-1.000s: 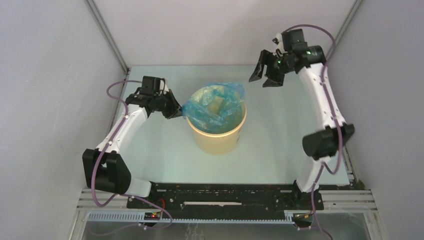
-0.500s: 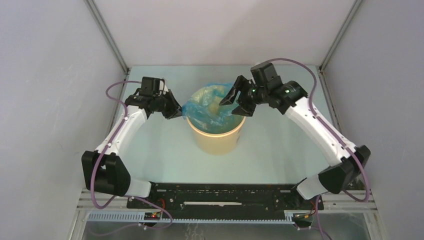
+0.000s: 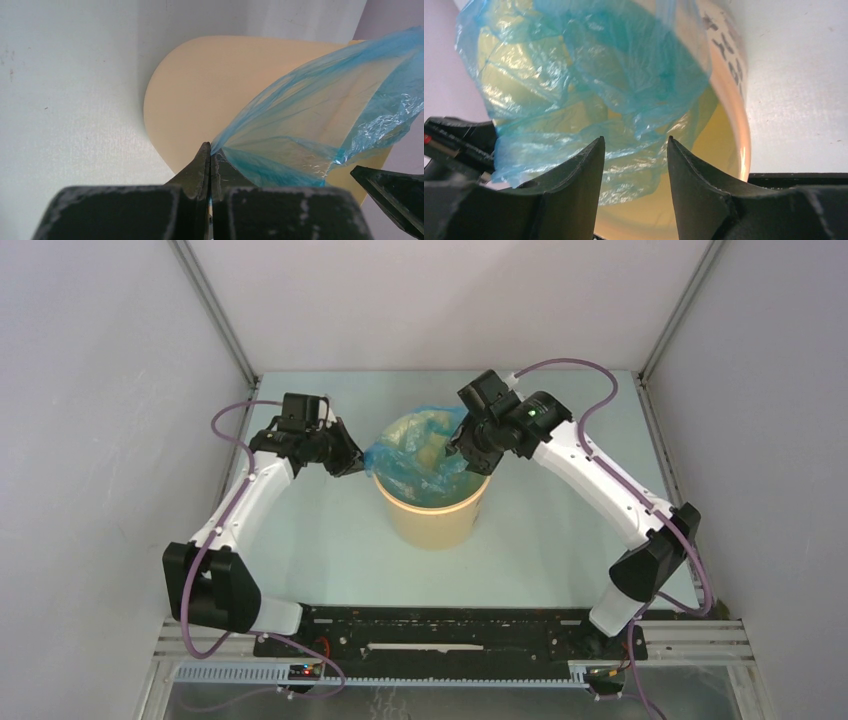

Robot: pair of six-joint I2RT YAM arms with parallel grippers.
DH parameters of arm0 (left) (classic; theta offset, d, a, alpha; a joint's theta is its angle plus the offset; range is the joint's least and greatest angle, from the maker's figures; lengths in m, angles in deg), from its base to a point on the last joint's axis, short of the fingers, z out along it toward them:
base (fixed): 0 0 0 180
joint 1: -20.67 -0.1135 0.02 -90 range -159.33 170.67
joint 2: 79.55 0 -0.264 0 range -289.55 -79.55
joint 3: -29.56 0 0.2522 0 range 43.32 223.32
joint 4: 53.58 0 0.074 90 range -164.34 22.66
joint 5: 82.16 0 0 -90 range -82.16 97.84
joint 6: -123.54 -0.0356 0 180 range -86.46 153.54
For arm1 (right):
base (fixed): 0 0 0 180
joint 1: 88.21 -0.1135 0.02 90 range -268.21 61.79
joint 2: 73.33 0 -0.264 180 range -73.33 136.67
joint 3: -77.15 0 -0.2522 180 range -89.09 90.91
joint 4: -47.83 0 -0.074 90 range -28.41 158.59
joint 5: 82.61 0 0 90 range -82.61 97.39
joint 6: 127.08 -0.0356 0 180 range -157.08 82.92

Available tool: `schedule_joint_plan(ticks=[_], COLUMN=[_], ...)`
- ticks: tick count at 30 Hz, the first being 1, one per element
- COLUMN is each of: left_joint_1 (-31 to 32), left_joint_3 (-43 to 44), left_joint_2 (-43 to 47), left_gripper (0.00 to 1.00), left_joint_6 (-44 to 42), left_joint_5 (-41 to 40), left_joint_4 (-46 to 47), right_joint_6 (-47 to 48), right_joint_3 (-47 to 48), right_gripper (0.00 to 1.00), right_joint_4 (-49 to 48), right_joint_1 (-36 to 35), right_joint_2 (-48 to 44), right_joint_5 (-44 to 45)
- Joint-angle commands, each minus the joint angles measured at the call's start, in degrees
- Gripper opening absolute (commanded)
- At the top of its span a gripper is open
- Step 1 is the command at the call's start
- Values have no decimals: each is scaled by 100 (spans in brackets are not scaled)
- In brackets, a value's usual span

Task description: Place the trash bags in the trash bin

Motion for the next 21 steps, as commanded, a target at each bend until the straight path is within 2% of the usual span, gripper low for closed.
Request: schedule_joint_plan(ticks=[1, 8, 11, 14, 16, 18, 21], left_joint_1=[21, 17, 13, 13, 13, 13, 15], left_joint_3=[-43, -72, -115, -123, -135, -147, -162], left_joint_2=[205, 260, 271, 254, 265, 299, 316], left_gripper=[0, 0, 0, 0, 0, 0, 0], left_joint_6=[22, -7, -13, -50, -92, -161, -230], left_joint_5=[154, 119, 101, 48, -19, -116, -190], left_joint_4=[193, 209, 248, 259, 272, 277, 277], right_joint_6=[-204, -126, -53, 132, 294, 459, 725], right_joint_3=[199, 461, 538, 868, 1131, 1166, 713], right_gripper=[58, 56, 42, 17, 0, 0, 0], right_joint_4=[201, 173, 126, 242, 371, 410, 256], right_joint_1=[-50, -135, -137, -111, 37, 296, 706], right_joint_2=[237, 640, 672, 597, 448, 206, -376], right_joint_5=[642, 865, 839, 759, 396, -387, -1367])
